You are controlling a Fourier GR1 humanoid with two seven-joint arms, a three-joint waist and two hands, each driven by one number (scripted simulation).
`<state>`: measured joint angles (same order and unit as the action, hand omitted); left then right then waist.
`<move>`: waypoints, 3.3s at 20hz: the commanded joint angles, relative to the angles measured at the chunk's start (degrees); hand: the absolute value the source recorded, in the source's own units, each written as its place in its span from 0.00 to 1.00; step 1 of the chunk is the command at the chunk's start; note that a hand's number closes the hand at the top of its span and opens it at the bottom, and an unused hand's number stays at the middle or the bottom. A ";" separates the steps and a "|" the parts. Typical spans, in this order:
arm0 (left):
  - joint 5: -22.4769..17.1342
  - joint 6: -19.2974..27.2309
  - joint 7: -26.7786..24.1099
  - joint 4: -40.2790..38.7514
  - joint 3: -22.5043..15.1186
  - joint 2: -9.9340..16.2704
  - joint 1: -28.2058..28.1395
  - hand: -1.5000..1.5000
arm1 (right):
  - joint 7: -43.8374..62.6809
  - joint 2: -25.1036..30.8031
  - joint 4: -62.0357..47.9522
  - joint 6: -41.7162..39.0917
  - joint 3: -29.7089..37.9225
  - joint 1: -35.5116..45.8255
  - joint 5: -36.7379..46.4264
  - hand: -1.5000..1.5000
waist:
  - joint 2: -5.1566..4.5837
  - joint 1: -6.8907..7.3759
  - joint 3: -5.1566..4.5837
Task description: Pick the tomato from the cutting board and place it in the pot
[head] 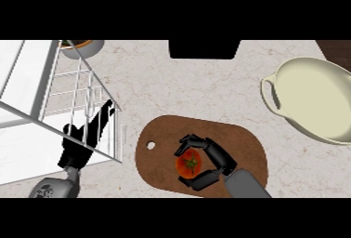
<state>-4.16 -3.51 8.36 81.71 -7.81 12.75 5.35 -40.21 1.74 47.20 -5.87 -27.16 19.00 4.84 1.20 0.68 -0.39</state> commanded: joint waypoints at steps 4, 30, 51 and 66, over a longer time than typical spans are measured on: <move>-0.18 -0.36 -0.63 -1.09 -0.61 -1.31 -2.32 0.50 | -8.81 21.75 -5.12 -16.36 8.10 0.28 -6.40 1.00 | -2.18 -1.11 0.49; -0.44 -2.25 0.49 1.60 -1.16 -1.10 -1.23 0.50 | -24.20 60.97 -12.82 -24.50 20.59 3.96 -14.40 1.00 | -3.17 0.81 1.40; 0.94 -2.54 1.77 -1.06 -1.88 -2.86 1.94 0.50 | -23.18 62.60 -14.09 -15.10 10.61 18.34 0.13 1.00 | -2.72 4.44 0.68; 1.47 -2.52 0.82 -2.85 -2.01 -4.95 2.01 0.50 | -9.51 50.35 -24.87 6.01 -5.26 27.32 27.90 1.00 | -2.67 3.70 0.44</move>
<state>-2.34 -5.96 7.47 81.23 -8.16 10.24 7.71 -54.70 54.18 26.16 1.00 -27.53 43.88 26.13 -0.84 4.09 0.53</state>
